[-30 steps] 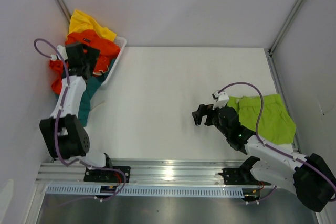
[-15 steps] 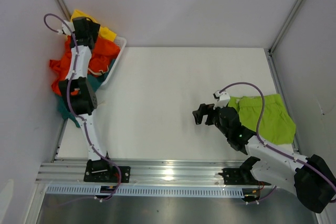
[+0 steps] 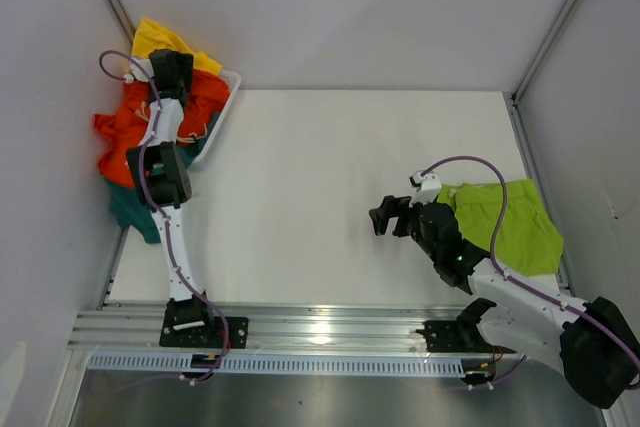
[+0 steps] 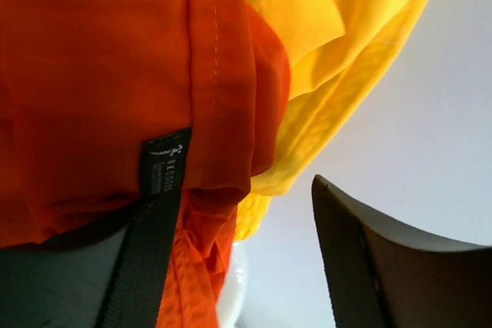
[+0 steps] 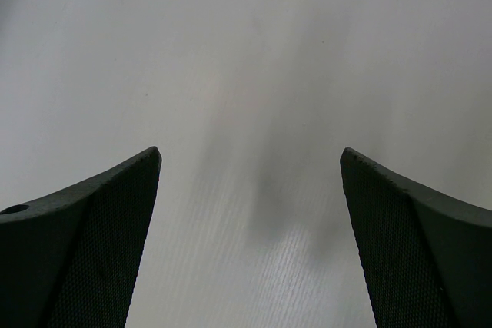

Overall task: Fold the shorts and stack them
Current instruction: Grab the shorts from the pile

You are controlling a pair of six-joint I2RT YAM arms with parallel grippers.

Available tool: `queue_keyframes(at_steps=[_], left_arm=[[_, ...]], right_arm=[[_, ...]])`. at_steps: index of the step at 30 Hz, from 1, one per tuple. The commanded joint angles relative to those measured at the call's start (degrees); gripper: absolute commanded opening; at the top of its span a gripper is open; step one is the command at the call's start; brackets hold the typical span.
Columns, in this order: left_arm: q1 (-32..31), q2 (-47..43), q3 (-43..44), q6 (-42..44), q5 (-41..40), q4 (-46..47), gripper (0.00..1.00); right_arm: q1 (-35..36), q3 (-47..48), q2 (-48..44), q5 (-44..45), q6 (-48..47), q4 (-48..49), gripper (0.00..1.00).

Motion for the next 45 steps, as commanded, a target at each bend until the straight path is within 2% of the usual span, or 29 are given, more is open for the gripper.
queue_keyframes(at_steps=[1,5,7,12,13,14,16,17,18,19,20,24,29,34,38,41,45], left_arm=[[0.07,-1.7,0.38,-4.05,2.31,7.54,0.7],[-0.89,-6.71,-3.25,-2.65,-2.17,5.18,0.67],[-1.07,-6.89,-2.2,-0.55,-3.23,2.56,0.62],[-1.07,-7.16,-3.52,-1.68,-5.07,-6.06,0.64],[-1.16,-7.16,-3.52,-1.59,-5.6,-7.55,0.61],[-1.16,-7.16,-3.43,-1.5,-5.87,-8.61,0.46],[-1.16,-7.77,-3.86,-0.8,-6.66,-10.47,0.33],[-1.16,-8.12,-4.74,-0.71,-6.75,-10.47,0.21],[-0.98,-8.73,-6.23,-0.36,-6.57,-9.25,0.16],[-0.72,-10.22,-7.89,-0.36,-6.14,-8.72,0.02],[-0.55,-10.93,-8.95,-0.36,-5.96,-8.28,0.0],[0.95,-14.27,-9.84,-0.27,-4.55,-9.23,0.0],[2.09,-22.69,-12.65,1.92,-5.43,-10.82,0.0],[3.67,-30.96,-19.94,2.89,-5.43,-11.88,0.0],[4.9,-39.57,-31.77,3.42,-6.57,-11.35,0.0],[5.69,-45.46,-36.98,4.3,-8.06,-12.31,0.0],[6.05,-49.34,-40.07,7.46,-10.78,-15.38,0.0]], right_arm=[[-0.4,1.51,-0.55,0.6,0.09,1.43,0.99],[-0.49,1.95,0.5,-0.02,0.27,1.17,1.0],[-0.66,1.95,0.42,0.07,0.36,1.08,0.99],[-1.28,1.86,0.06,-0.11,0.62,0.9,0.99],[-1.19,1.69,0.06,-0.11,0.71,0.9,0.99],[-1.28,1.69,-0.11,-0.11,0.71,0.9,1.0],[-1.28,1.6,-0.11,-0.11,0.71,0.9,0.99],[-1.28,1.69,-0.2,-0.11,0.71,0.9,0.99],[-1.37,1.69,-0.2,-0.02,0.8,0.82,1.0],[-1.46,1.69,-0.38,-0.02,0.8,0.81,0.99],[-1.46,1.6,-0.38,-0.02,0.88,0.81,1.0],[-1.54,1.69,-0.11,-0.19,0.8,0.9,0.99],[-1.63,1.86,-0.11,-0.02,0.71,0.73,0.99],[-1.63,1.69,-0.81,0.25,0.71,0.64,0.99],[-1.72,1.6,-1.52,0.51,0.53,0.38,0.99],[-1.72,1.34,-2.31,0.51,0.53,0.29,0.99],[-1.72,1.16,-2.75,0.6,0.53,0.2,1.0]])
